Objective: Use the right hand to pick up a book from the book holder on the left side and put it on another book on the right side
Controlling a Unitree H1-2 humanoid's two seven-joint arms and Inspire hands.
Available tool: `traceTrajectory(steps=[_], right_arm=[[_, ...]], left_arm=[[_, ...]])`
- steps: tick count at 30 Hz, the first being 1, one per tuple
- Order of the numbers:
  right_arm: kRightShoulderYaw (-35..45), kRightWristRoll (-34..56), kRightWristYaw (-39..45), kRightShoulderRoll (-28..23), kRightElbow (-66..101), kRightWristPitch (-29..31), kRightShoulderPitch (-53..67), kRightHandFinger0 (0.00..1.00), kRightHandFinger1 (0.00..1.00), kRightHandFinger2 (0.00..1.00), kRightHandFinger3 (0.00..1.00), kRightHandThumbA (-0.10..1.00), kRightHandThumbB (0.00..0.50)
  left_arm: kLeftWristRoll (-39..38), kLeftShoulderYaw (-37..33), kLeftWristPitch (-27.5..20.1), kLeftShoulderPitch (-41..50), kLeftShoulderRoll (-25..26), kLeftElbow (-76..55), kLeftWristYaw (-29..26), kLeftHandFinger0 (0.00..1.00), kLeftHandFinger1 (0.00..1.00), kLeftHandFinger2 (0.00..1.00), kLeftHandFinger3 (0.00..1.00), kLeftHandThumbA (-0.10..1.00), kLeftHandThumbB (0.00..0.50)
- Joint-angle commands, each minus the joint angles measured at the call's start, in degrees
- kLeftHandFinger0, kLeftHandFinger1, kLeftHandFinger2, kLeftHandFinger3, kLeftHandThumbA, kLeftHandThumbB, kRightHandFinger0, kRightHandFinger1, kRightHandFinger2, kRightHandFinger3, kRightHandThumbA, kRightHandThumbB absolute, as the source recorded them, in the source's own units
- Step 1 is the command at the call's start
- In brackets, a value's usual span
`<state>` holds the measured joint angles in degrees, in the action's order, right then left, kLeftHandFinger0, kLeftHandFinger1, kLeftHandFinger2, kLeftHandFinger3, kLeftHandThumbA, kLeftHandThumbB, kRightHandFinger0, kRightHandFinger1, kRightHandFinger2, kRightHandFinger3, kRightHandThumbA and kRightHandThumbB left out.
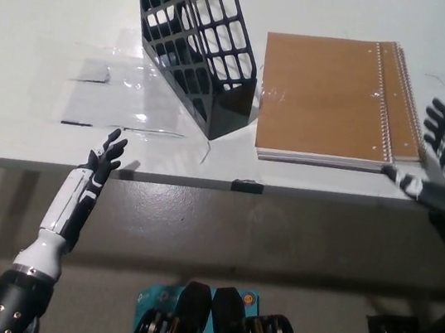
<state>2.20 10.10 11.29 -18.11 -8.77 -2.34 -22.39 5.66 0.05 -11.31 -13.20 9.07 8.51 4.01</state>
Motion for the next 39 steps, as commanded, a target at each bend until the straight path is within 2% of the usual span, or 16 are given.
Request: traceTrajectory(steps=[1,2,4,6,8,11,15,16,17,19,24,27,29,33,36,39], right_arm=[[-0.22,22.19,3.6,0.08,43.83,3.29,6.66,1.0,1.0,1.0,1.0,0.94,0.347],[-0.46,18.75,3.67,1.22,40.71,3.73,6.79,1.0,1.0,1.0,1.0,0.99,0.329],[-0.54,17.67,3.86,2.47,37.48,4.06,7.04,1.0,1.0,1.0,1.0,0.99,0.316],[-0.54,17.24,3.93,4.24,32.71,2.75,7.15,1.0,1.0,1.0,1.0,0.95,0.33],[-0.8,16.82,4.77,5.71,28.51,2.87,7.06,1.0,1.0,1.0,1.0,0.93,0.305],[-1.51,14.45,5.19,6.88,25.35,2.54,7.89,1.0,1.0,1.0,1.0,0.9,0.297],[-4.08,7.85,6.56,7.22,17.52,6.35,8.5,1.0,1.0,1.0,1.0,0.89,0.296],[-4.65,6.95,6.55,7.32,15.89,6.83,8.82,1.0,1.0,1.0,1.0,0.87,0.235],[-4.96,6.51,6.2,7.76,13.98,6.73,8.99,1.0,1.0,1.0,1.0,0.89,0.304],[-5.63,5.6,6.0,8.41,11.24,7.61,9.75,1.0,1.0,1.0,1.0,0.89,0.276],[-6.77,3.88,5.91,8.97,6.93,8.97,11.67,1.0,1.0,1.0,1.0,0.88,0.257],[-7.03,3.54,5.96,9.13,5.71,9.26,13.21,1.0,1.0,1.0,1.0,0.86,0.206],[-6.87,3.96,5.91,9.57,5.03,9.18,13.97,1.0,1.0,1.0,1.0,0.84,0.194],[-6.78,4.29,5.95,10.39,4.11,9.99,16.22,1.0,1.0,1.0,1.0,0.84,0.182],[-6.84,4.31,6.28,10.63,3.95,10.29,17.85,1.0,1.0,1.0,1.0,0.84,0.198],[-6.7,4.17,6.23,10.62,4.05,10.34,18.71,1.0,1.0,1.0,1.0,0.82,0.191]], left_arm=[[-0.3,-0.19,-0.23,-6.49,3.68,-2.86,2.47,1.0,1.0,1.0,1.0,1.0,0.183],[-0.03,-0.31,-0.46,-5.94,3.67,-2.96,2.42,1.0,1.0,1.0,1.0,1.0,0.184],[0.37,-0.47,-0.93,-5.31,3.6,-3.13,2.26,1.0,1.0,1.0,1.0,1.0,0.175],[0.28,-0.53,-1.08,-4.69,3.57,-3.2,2.32,1.0,1.0,1.0,1.0,1.0,0.18],[0.43,-0.56,-1.31,-3.85,3.37,-3.38,2.03,1.0,1.0,1.0,1.0,1.0,0.182],[0.5,-0.69,-1.53,-2.69,3.27,-3.59,1.86,1.0,1.0,1.0,1.0,1.0,0.188],[0.13,-1.04,-1.75,-0.54,3.27,-4.01,1.96,1.0,1.0,1.0,1.0,1.0,0.191],[0.15,-1.16,-1.6,0.08,3.28,-4.09,2.0,1.0,1.0,1.0,1.0,1.0,0.196],[0.2,-1.3,-1.3,0.52,3.35,-4.22,2.07,1.0,1.0,1.0,1.0,1.0,0.197],[0.14,-1.44,-1.11,1.44,3.36,-4.48,2.08,1.0,1.0,1.0,1.0,1.0,0.203],[0.84,-2.19,-1.65,3.43,3.49,-4.51,1.95,1.0,1.0,1.0,1.0,1.0,0.198],[0.49,-2.57,-1.45,4.77,3.49,-4.79,2.2,1.0,1.0,1.0,1.0,1.0,0.193],[0.9,-2.79,-1.31,5.63,3.67,-5.07,2.1,1.0,1.0,1.0,1.0,1.0,0.194],[0.91,-2.97,-1.13,8.0,3.94,-5.73,2.45,1.0,1.0,1.0,1.0,1.0,0.212],[1.08,-3.28,-1.29,9.47,4.15,-6.07,2.62,1.0,1.0,1.0,1.0,1.0,0.207],[1.5,-3.56,-0.92,10.22,4.09,-6.2,2.49,1.0,1.0,1.0,1.0,1.0,0.202]])
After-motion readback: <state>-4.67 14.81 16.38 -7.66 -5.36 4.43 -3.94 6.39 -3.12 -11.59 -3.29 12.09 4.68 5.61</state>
